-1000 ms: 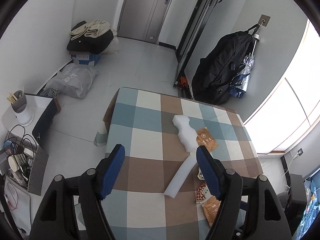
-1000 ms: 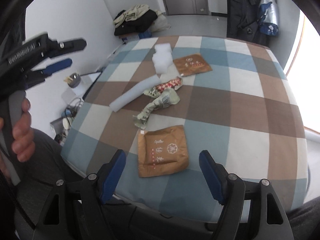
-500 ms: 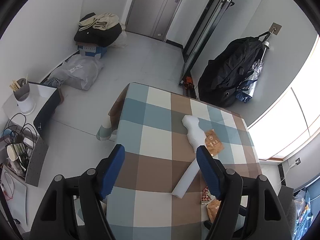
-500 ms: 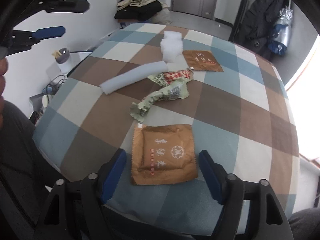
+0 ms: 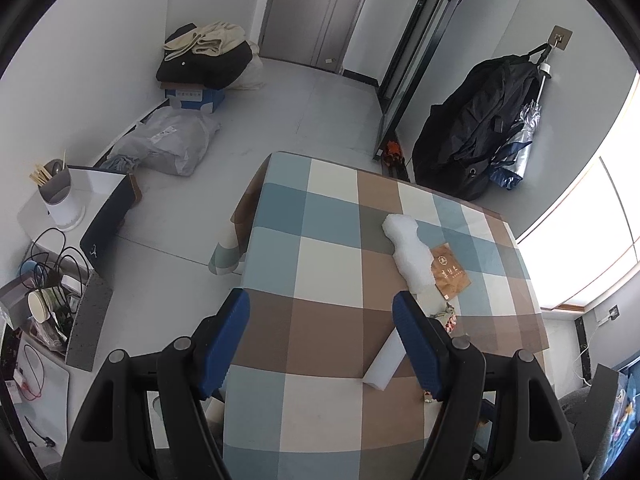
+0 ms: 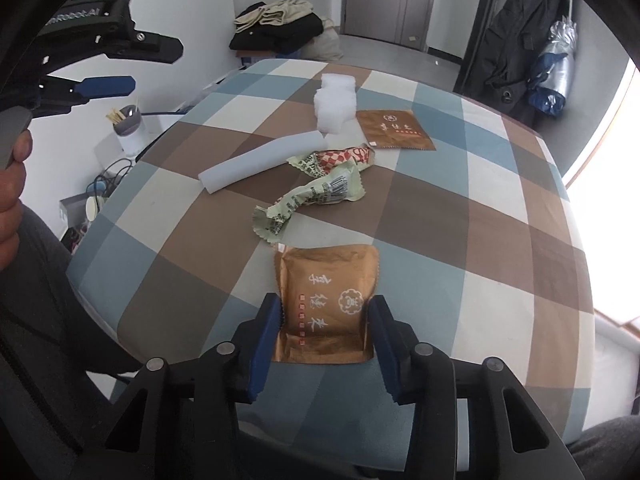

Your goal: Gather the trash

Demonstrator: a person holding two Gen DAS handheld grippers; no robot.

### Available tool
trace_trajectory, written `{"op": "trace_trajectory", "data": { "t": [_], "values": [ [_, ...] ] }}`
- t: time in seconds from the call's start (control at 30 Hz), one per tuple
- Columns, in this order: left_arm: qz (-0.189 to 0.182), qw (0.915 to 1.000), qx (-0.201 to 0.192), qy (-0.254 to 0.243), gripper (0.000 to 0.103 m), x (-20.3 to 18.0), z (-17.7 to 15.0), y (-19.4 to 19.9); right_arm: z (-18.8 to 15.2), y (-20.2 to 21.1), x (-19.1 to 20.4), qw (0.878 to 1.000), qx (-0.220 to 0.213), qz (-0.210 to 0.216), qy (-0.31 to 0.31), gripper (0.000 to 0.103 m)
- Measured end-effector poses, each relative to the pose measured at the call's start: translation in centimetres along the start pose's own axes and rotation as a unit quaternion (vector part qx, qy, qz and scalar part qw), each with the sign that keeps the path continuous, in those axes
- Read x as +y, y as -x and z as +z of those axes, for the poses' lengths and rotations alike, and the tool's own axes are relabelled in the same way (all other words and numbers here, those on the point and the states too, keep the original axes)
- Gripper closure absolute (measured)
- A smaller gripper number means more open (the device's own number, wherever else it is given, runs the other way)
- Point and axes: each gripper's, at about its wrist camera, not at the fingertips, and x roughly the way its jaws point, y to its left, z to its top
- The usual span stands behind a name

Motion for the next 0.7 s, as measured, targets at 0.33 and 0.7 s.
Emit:
{"op": "trace_trajectory", "data": {
  "t": [0.33,0.7],
  "values": [
    [0.028,0.9994,0.017,0.006,0.032,-0.1,-0.9,-0.9,-0.3,0.4,-1.8,0.998,-0.015,0.046,-0.050,0.070],
    [0.049,0.9984,0.024,-0.017,0.032,-1.0,-1.5,-1.2,-0.8,0.4,-3.5,0.992,-0.013,0.087,-0.092,0.100]
  ]
}}
